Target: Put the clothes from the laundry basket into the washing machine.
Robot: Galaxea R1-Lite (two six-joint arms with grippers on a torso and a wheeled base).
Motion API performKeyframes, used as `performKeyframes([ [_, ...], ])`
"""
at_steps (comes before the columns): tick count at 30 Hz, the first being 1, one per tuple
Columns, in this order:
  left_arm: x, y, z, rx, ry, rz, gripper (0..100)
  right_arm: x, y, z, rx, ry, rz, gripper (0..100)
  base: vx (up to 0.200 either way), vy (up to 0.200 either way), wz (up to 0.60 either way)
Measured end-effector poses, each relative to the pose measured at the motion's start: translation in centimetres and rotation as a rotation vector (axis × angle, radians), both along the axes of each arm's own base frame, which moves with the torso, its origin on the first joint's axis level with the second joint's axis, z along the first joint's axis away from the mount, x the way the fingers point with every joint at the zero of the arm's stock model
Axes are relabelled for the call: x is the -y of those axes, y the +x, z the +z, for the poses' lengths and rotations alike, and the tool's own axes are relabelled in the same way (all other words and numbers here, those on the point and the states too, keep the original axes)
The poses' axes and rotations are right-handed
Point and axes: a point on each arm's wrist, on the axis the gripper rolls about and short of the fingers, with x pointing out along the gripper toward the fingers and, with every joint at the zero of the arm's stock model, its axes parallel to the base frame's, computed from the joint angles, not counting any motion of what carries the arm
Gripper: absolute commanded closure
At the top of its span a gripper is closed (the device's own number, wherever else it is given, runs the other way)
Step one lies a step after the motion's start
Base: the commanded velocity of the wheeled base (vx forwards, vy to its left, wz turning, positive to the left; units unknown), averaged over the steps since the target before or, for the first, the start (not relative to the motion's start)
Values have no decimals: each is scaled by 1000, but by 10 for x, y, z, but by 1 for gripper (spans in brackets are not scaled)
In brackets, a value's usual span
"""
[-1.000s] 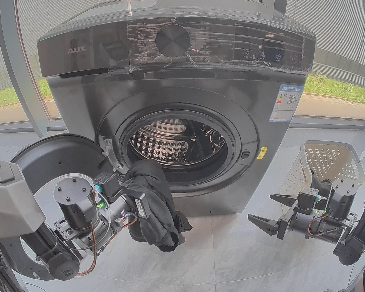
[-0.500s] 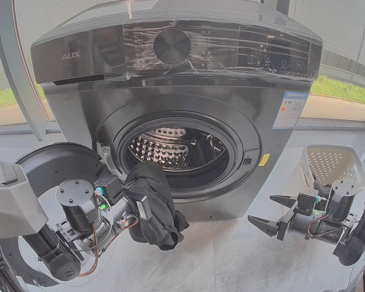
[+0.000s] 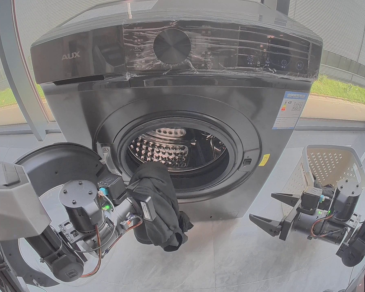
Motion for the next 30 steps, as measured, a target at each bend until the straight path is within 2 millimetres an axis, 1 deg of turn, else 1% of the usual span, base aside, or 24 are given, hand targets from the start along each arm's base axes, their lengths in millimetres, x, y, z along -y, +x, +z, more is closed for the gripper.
performKeyframes([
  [8, 7, 12, 3, 31, -17, 14, 100, -5, -5, 0, -6, -2, 28, 0, 0, 0, 0],
  [15, 12, 15, 1, 31, -17, -6, 100, -4, -7, 0, -10, -2, 31, 0, 0, 0, 0],
  [19, 12, 18, -2, 24, -16, -59, 100, -4, -8, 0, -9, -2, 33, 0, 0, 0, 0],
  [23, 11, 23, -5, 15, -16, -90, 100, -5, -8, 0, -10, -1, 33, 0, 0, 0, 0],
  [30, 13, 34, -8, 12, -41, -76, 100, -4, -9, 0, -10, 0, 32, 0, 0, 0, 0],
])
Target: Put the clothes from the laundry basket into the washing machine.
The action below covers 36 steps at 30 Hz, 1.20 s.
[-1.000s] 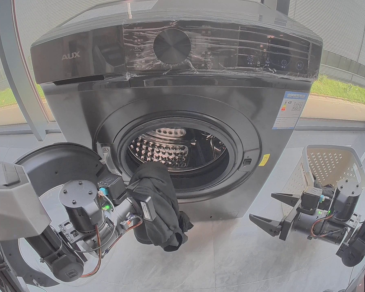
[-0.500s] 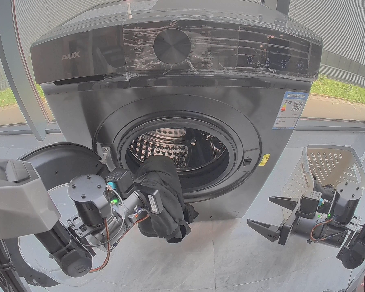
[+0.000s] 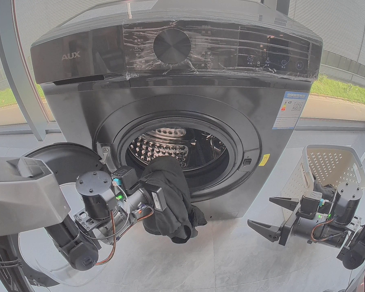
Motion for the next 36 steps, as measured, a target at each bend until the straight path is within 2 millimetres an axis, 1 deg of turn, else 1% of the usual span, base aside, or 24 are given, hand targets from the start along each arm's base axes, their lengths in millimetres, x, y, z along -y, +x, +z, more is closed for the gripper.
performKeyframes([
  [6, 4, 7, -5, -21, -31, 6, 100, -1, -2, -1, -5, -3, 10, 0, 0, 0, 0],
  [16, 5, 10, -12, -34, -21, 6, 100, -2, -3, -1, -5, -2, 14, 0, 0, 0, 0],
  [26, 10, 20, -6, -7, -61, 13, 100, -5, -4, -1, -5, -6, 28, 0, 0, 0, 0],
  [30, 15, 26, -4, 10, -77, 12, 100, -4, -4, -1, -6, -6, 23, 0, 0, 0, 0],
  [34, 22, 37, -1, 43, -101, 14, 100, -4, -4, -1, -6, -6, 23, 0, 0, 0, 0],
  [36, 25, 46, -1, 61, -112, 19, 100, -4, -4, -1, -6, -6, 23, 0, 0, 0, 0],
])
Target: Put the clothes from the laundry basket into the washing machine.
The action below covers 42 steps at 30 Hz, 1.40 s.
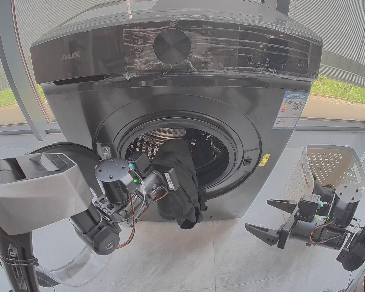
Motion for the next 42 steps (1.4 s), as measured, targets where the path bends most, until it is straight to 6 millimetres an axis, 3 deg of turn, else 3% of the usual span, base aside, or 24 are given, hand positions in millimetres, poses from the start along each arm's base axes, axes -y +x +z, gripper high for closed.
performKeyframes([
  [16, 29, 75, -38, 83, 11, 37, 100, 1, 0, -1, -6, -2, -4, 0, 0, 0, 0],
  [32, 52, 161, -19, 185, -10, 107, 100, 1, 0, -2, -11, -4, -6, 0, 0, 0, 0],
  [40, 54, 183, -40, 100, 45, 148, 100, 1, 1, -2, -11, -2, -7, 0, 0, 0, 0],
  [41, 54, 184, -42, 98, 47, 150, 0, 1, 1, -2, -11, -2, -7, 0, 0, 0, 0],
  [42, 54, 185, -44, 98, 47, 150, 0, 1, 1, -2, -11, -2, -7, 0, 0, 0, 0],
])
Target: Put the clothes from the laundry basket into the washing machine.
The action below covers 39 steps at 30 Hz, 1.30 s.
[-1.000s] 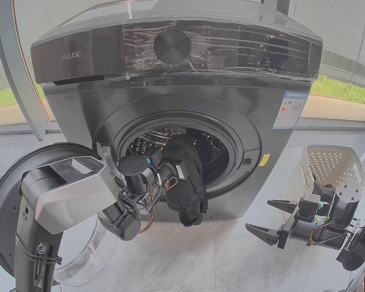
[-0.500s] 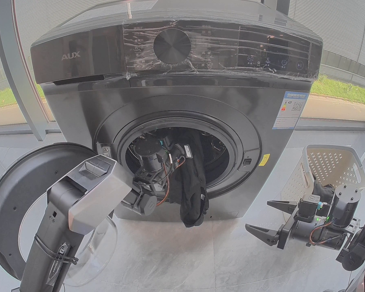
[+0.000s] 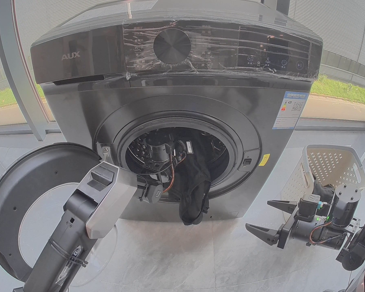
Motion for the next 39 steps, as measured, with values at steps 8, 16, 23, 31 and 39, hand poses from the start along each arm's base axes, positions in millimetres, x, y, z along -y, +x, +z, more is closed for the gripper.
performKeyframes([
  [8, -3, 3, -2, -40, 12, 12, 0, 0, 0, 0, 0, 0, 1, 0, 0, 0, 0],
  [16, -11, -14, 13, -227, 112, 14, 0, 0, 0, 0, 0, 0, 1, 0, 0, 0, 0],
  [23, -19, -47, 14, -413, 219, -63, 0, 0, 0, 0, -2, -1, 2, 0, 0, 0, 0],
  [31, -6, -73, 10, -463, 252, -181, 0, 1, 0, -1, -4, -2, -3, 0, 0, 0, 0],
  [39, 3, -68, -20, -456, 277, -192, 0, 2, 1, -1, -3, -1, -7, 0, 0, 0, 0],
])
